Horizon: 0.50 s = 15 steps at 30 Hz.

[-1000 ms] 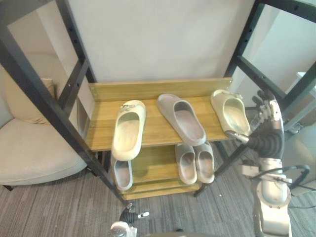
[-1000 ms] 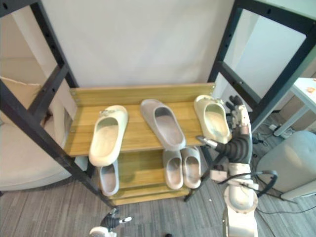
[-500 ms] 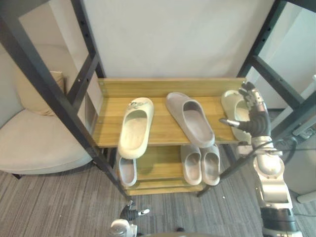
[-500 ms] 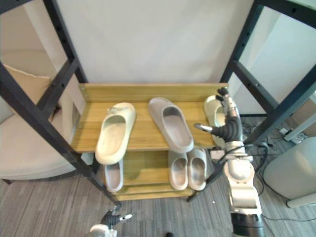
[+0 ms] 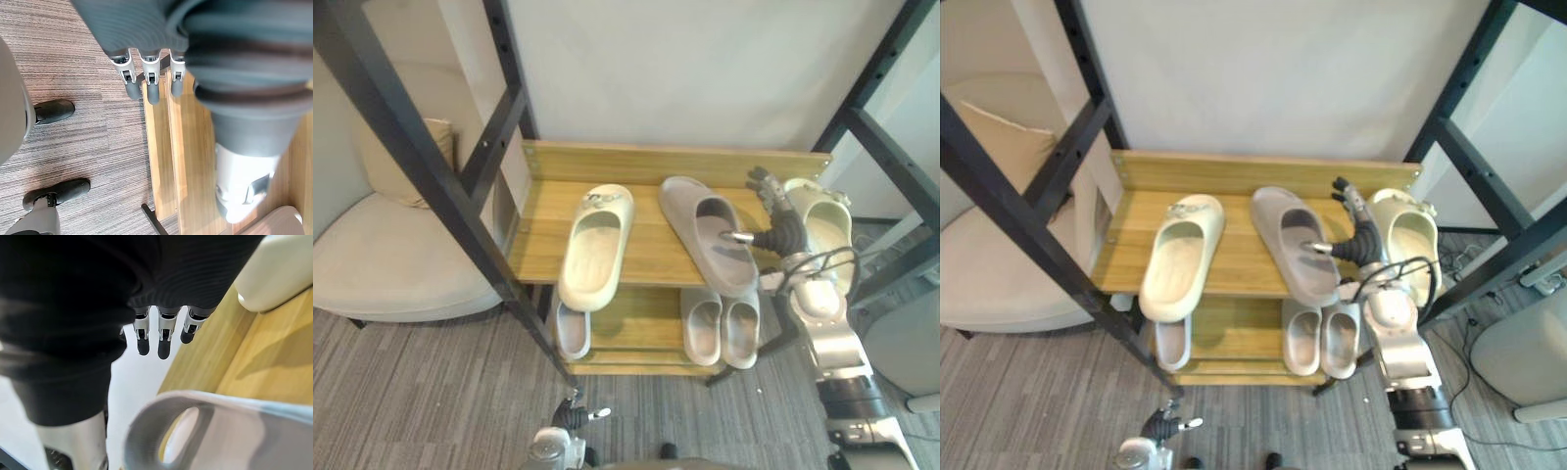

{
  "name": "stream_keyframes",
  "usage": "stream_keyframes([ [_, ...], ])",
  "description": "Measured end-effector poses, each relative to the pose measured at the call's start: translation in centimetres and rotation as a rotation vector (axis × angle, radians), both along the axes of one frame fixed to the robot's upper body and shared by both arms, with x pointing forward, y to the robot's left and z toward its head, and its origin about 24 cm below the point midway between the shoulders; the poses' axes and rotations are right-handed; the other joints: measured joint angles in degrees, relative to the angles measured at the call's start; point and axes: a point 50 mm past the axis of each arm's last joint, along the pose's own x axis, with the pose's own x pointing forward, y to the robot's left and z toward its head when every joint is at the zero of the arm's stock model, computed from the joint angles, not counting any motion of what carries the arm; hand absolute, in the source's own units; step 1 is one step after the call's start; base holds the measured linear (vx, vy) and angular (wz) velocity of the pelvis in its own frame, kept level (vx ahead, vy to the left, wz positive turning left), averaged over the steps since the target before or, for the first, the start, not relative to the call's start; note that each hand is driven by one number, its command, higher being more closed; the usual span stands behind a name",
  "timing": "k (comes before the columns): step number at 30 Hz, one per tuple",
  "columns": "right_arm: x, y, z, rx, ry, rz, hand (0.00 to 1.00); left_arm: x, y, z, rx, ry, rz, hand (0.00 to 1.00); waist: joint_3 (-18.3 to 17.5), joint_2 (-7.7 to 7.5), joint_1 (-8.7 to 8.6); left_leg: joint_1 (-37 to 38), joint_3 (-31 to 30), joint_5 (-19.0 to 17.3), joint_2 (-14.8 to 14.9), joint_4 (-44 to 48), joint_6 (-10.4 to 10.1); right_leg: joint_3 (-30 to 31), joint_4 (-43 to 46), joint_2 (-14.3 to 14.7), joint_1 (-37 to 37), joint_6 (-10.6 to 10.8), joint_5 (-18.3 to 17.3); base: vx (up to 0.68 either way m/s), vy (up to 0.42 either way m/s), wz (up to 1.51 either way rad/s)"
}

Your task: Organize the slippers on the shoe rack

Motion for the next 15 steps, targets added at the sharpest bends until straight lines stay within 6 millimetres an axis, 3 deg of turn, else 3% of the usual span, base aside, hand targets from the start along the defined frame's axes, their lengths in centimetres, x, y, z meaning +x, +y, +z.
stream_keyframes([
  [15,1.17,-0.22,0.77,-0.001,-0.009,-0.018,0.00,0.31,0.08,0.20,0.000,-0.016,-0.003,0.00,1.3,-0.24,0.01,0.1,-0.8,1.2,-0.1,-1.3,0.1,-0.9,0.0,0.0,0.1,-0.1,0.1,-0.02,-0.017,0.02],
])
